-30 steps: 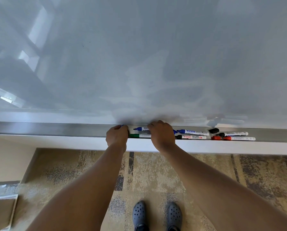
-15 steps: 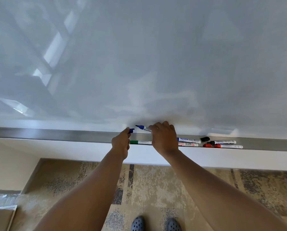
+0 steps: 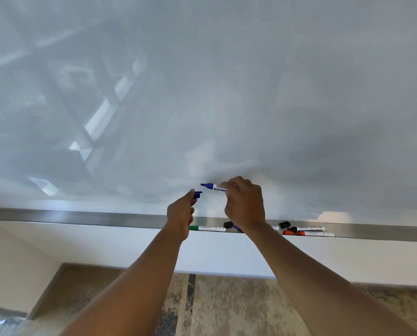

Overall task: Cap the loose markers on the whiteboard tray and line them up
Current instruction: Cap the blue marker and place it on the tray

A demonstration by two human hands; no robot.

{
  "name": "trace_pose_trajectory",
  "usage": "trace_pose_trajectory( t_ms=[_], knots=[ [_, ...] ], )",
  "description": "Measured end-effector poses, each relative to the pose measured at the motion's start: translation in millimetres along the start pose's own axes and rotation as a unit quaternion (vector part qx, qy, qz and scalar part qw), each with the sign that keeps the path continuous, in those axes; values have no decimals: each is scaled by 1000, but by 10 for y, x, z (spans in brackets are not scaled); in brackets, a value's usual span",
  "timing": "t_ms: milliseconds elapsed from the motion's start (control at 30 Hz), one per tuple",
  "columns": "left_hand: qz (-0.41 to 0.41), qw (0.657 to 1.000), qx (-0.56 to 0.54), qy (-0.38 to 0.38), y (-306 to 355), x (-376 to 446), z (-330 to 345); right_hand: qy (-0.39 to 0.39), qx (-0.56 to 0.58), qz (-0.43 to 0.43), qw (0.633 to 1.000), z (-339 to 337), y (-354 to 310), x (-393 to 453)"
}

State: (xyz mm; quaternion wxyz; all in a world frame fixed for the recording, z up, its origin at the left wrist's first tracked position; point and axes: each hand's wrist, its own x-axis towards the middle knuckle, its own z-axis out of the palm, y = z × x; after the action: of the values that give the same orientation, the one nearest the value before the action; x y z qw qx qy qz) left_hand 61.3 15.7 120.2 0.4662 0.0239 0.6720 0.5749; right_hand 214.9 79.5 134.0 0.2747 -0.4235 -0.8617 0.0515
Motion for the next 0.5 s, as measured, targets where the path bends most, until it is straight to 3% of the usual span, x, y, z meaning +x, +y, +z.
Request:
trace_pose_trajectory(
  t_ms=[233, 500],
  knots=[
    [73, 997, -10, -33, 351, -394, 116, 84, 47, -20, 995, -475, 24, 59],
    [132, 990, -7, -53, 641, -691, 259, 122, 50, -58, 990, -841, -2, 138]
  ],
)
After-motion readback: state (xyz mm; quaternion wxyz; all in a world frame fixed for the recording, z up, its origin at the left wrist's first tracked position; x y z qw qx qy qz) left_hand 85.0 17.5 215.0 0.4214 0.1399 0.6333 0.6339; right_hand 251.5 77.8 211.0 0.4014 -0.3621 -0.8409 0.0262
